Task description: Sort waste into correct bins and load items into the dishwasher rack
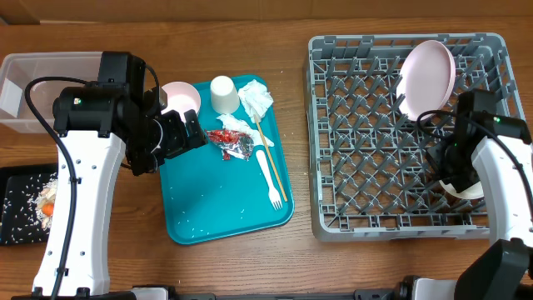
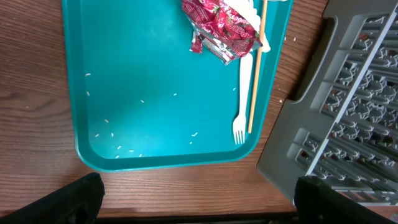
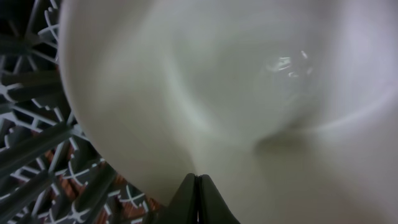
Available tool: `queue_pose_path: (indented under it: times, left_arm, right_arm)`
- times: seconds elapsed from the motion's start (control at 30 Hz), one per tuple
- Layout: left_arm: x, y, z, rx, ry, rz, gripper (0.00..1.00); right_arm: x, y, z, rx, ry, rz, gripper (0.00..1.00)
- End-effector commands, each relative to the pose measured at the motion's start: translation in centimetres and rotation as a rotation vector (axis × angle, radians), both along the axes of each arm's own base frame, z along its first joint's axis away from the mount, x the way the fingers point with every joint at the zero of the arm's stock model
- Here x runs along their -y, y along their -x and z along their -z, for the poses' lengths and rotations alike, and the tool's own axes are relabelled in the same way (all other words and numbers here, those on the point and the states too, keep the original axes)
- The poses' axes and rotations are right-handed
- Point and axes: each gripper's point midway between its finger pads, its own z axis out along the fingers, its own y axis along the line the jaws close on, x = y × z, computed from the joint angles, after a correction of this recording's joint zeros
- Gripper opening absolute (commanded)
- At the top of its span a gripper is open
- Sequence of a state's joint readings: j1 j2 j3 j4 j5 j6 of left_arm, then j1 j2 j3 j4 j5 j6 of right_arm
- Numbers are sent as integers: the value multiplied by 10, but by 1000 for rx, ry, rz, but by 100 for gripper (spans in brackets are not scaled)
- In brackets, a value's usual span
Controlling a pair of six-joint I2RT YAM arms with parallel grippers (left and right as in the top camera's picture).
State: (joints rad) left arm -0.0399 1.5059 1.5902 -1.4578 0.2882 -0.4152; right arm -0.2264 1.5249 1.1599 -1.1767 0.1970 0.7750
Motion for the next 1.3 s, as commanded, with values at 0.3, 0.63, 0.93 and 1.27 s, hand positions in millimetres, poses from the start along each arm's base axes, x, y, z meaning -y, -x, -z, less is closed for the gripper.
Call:
queue_pose_path:
  times: [0.3, 0.63, 0.93, 1.27]
  left_arm:
    - [0, 0, 3, -5, -13, 16, 100]
    - [1, -2, 3, 2, -9, 13, 100]
    - [1, 0, 3, -7, -11, 16, 100]
    - [0, -1, 3, 2, -14, 16, 100]
  right_arm:
    - [5, -3, -6, 10, 297, -18, 4]
    - [-19, -18, -2, 67, 239, -72, 4]
    - [-19, -14, 10, 72, 228, -28, 4]
    - [-25, -17, -24, 100, 208, -83, 4]
